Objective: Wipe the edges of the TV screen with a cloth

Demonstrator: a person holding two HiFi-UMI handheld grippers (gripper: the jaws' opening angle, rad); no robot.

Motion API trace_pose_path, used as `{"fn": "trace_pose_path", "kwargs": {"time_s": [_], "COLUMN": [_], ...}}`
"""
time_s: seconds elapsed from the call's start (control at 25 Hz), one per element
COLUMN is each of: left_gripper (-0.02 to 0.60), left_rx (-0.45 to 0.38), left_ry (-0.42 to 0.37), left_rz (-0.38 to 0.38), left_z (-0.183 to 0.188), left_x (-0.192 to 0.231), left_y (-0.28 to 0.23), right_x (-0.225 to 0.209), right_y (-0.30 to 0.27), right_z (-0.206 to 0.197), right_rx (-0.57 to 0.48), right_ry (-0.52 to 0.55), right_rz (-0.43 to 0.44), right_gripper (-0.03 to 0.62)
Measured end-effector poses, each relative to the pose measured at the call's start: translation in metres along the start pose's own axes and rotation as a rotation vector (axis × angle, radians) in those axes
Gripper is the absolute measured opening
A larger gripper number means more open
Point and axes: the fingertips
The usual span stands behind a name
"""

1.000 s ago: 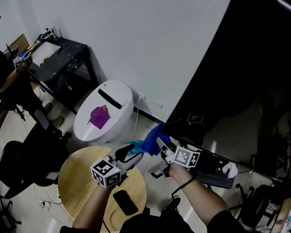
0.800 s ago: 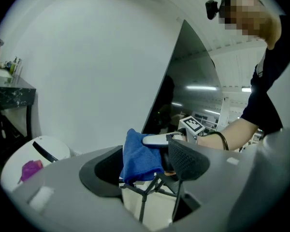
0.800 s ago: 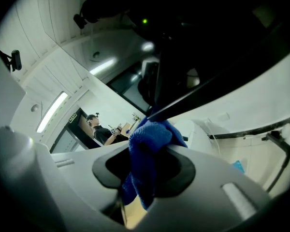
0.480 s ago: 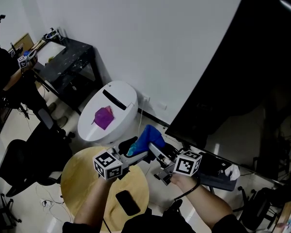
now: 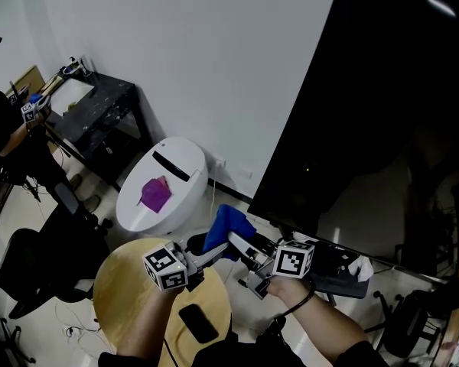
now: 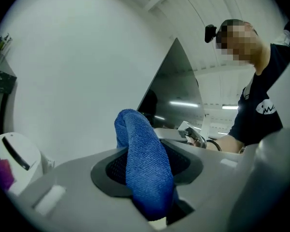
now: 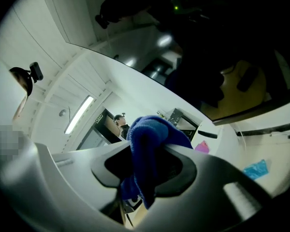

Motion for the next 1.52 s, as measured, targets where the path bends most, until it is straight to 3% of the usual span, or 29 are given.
{"fn": "trace_pose_path", "kwargs": {"time_s": [0.16, 0.24, 0.4, 0.68, 1.04, 1.2, 1.52], "left_gripper": [0.129, 0.126, 0.126, 0.126, 0.126, 0.126, 0.124], "left_rx": [0.007, 0.014, 0.019, 0.157, 0.381, 0.375, 0.327], "left_ry": [0.015, 0.035, 0.040, -0.180, -0.388, -0.420, -0.447], "left_rz": [0.022, 0.044, 0.092, 0.268, 0.343, 0.305, 0.319], "left_z": [-0.007, -0.007, -0.017, -0.029, -0.041, -0.037, -0.012], "left_x": [-0.002, -0.002, 0.009, 0.061, 0.093, 0.075, 0.060], "left_y": [-0.003, -0.004, -0.003, -0.007, -0.060, -0.082, -0.092], "right_x": [-0.002, -0.002, -0.001, -0.027, -0.009, 0.019, 0.057], "right_y": [0.006, 0.011, 0.026, 0.075, 0.134, 0.146, 0.167], "right_z": [0.000, 0.002, 0.012, 0.015, 0.044, 0.056, 0.076], "right_rx": [-0.007, -0.021, -0.087, -0.121, -0.189, -0.225, -0.255], "right_ry": [0.024, 0.026, 0.012, 0.011, 0.182, 0.226, 0.288], "right_rz": [-0.031, -0.036, -0.052, -0.176, -0.261, -0.216, -0.144], "right_gripper": [0.172, 0.255, 0.268, 0.268, 0.268, 0.268, 0.268]}}
Point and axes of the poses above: the fingertips, and each gripper's own axes: y backward along the fingers, x to its left, z out of its top, and after that the axes turned 2 degrees about -x, right-handed
